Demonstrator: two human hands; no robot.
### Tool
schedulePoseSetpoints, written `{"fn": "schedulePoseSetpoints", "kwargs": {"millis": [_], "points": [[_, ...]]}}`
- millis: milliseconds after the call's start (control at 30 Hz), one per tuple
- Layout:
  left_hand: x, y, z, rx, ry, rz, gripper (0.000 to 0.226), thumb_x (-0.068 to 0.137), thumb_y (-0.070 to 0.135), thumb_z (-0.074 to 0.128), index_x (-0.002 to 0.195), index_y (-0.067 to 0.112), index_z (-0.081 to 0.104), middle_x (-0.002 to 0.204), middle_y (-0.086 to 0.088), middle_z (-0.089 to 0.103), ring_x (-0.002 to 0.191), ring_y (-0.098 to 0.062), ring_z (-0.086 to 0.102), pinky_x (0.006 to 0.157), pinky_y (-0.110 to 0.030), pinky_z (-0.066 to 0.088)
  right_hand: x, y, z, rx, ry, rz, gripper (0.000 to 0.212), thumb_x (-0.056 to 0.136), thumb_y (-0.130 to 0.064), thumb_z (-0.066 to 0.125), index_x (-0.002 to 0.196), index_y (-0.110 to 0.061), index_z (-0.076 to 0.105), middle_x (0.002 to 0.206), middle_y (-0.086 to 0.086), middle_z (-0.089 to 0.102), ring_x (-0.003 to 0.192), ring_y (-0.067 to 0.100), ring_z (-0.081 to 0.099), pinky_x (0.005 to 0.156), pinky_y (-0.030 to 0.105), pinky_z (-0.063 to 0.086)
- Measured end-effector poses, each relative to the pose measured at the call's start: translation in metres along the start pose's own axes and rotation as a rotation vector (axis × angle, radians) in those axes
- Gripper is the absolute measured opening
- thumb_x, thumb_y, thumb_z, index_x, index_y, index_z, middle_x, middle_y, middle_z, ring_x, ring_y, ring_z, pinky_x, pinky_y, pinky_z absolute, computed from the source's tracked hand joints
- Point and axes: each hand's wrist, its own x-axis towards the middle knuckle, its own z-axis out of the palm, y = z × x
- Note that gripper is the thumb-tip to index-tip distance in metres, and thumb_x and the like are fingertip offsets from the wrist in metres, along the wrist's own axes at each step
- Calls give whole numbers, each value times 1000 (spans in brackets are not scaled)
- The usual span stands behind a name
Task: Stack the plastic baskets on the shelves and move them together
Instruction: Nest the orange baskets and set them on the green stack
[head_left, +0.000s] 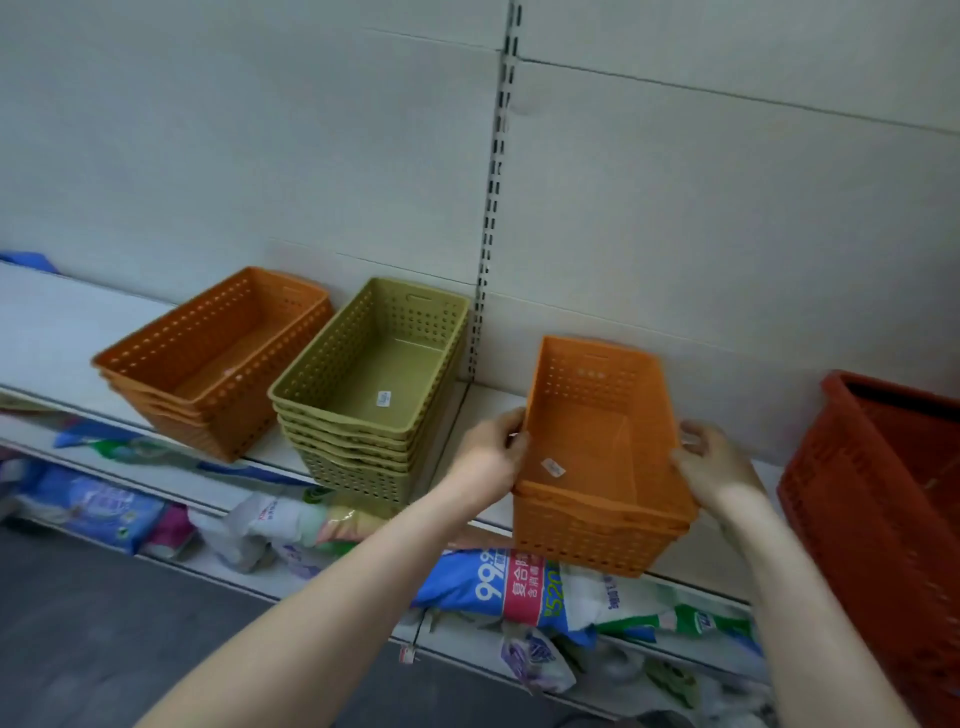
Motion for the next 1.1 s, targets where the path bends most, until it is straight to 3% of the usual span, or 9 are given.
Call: {"fn": "schedulePoseSetpoints", "kwargs": {"millis": [167, 300, 400, 500, 567, 667, 833, 967, 1100], "points": [[-15, 26, -70, -87, 65, 142, 41, 97, 31, 47, 137, 25, 53, 127, 2, 66, 112, -10, 64, 95, -35, 54, -19, -79, -9, 105, 81, -174, 43, 88, -6, 55, 130, -15, 58, 114, 12, 67, 96, 31, 64, 87, 45, 54], [-22, 34, -153, -102, 218, 255, 42, 92, 32, 54, 132, 22, 59, 126, 6, 67, 114, -8, 63, 101, -39, 50, -38, -159, 17, 155, 108, -345, 37, 69, -22, 51, 103, -28, 65, 101, 8, 73, 93, 31, 68, 86, 52, 55], [-22, 29, -222, -157, 265, 282, 36, 96, 32, 52, 130, 25, 61, 119, 5, 70, 109, -9, 67, 96, -39, 53, -52, -217, 59, 218, 80, -448, 32, 79, -13, 50, 103, -33, 58, 102, 7, 70, 93, 28, 68, 86, 51, 56], [-17, 9, -292, -193, 287, 288, 39, 102, 38, 38, 133, 24, 58, 112, 10, 70, 101, -8, 69, 84, -25, 57, -54, -268, 110, 304, 74, -513, 27, 85, -11, 49, 105, -27, 57, 103, 7, 69, 94, 26, 67, 86, 49, 56], [-10, -17, -339, -170, 374, 248, 41, 102, 38, 36, 132, 22, 58, 111, 11, 68, 102, -7, 67, 81, -18, 55, -53, -298, 149, 360, 67, -508, 28, 86, -14, 48, 109, -25, 60, 102, 6, 70, 93, 25, 68, 85, 48, 57], [10, -78, -403, -141, 452, 99, 43, 102, 39, 36, 127, 16, 62, 116, -2, 69, 109, -19, 64, 91, -31, 53, -53, -334, 212, 425, 33, -443, 26, 88, -21, 48, 110, -30, 58, 100, 2, 70, 91, 23, 69, 84, 45, 57], [33, -166, -456, -88, 395, -191, 60, 98, 55, 32, 127, 10, 60, 130, -10, 62, 125, -27, 54, 101, -40, 41, -51, -354, 316, 394, -2, -302, 30, 85, -21, 48, 111, -24, 64, 102, 2, 72, 85, 22, 69, 76, 38, 58], [49, -196, -469, -145, 292, -305, 74, 95, 64, 15, 129, 15, 59, 138, -10, 56, 129, -28, 49, 109, -44, 35, -54, -351, 364, 349, 19, -239, 23, 88, -14, 48, 104, -13, 63, 86, 2, 67, 75, 20, 63, 57, 28, 43], [62, -208, -479, -444, 103, -399, 81, 87, 77, 12, 106, 24, 70, 120, -5, 69, 108, -28, 61, 85, -39, 47, -52, -346, 386, 226, 38, -242, 14, 91, -15, 48, 104, -15, 54, 80, -4, 60, 71, 16, 58, 57, 30, 40]]}}
